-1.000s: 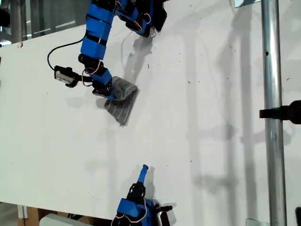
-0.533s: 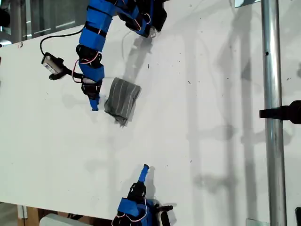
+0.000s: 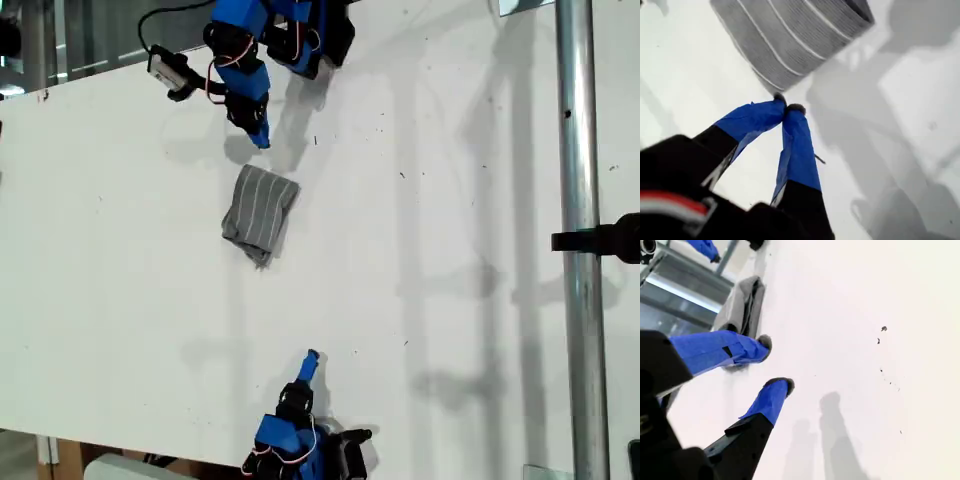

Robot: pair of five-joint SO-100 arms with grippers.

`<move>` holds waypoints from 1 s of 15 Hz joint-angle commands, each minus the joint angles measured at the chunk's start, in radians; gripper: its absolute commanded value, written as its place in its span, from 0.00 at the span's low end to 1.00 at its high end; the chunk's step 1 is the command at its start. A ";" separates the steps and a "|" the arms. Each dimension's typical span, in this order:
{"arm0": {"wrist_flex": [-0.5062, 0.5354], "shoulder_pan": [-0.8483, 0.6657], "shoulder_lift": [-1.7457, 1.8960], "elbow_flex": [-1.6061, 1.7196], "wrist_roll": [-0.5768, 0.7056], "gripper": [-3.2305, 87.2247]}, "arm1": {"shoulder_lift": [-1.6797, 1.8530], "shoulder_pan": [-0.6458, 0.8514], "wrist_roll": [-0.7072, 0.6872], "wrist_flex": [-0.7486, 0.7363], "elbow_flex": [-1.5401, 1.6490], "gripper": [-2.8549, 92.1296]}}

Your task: Grasp corners of a towel and fold twice.

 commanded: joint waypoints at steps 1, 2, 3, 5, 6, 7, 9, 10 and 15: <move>0.117 0.014 0.005 0.005 -0.103 0.15 | 0.385 0.017 0.035 0.207 0.135 0.03; 0.117 0.012 0.005 0.005 -0.028 0.15 | 0.411 0.017 0.054 0.209 0.183 0.03; 0.118 0.018 0.005 0.005 -0.017 0.15 | 0.413 -0.003 0.104 0.230 0.198 0.03; 0.118 0.015 0.005 0.005 0.204 0.15 | 0.420 -0.006 0.147 0.275 0.193 0.10; 0.115 0.017 0.006 0.005 0.293 0.15 | 0.420 -0.012 0.252 0.304 0.196 0.11; 0.115 0.015 0.006 0.005 0.285 0.15 | 0.420 -0.018 0.252 0.305 0.193 0.11; 0.115 0.014 0.006 0.005 0.285 0.15 | 0.420 -0.023 0.252 0.305 0.195 0.11; 0.115 0.014 0.006 0.005 0.285 0.15 | 0.420 -0.023 0.252 0.305 0.195 0.11; 0.115 0.014 0.006 0.005 0.285 0.15 | 0.420 -0.025 0.252 0.305 0.195 0.11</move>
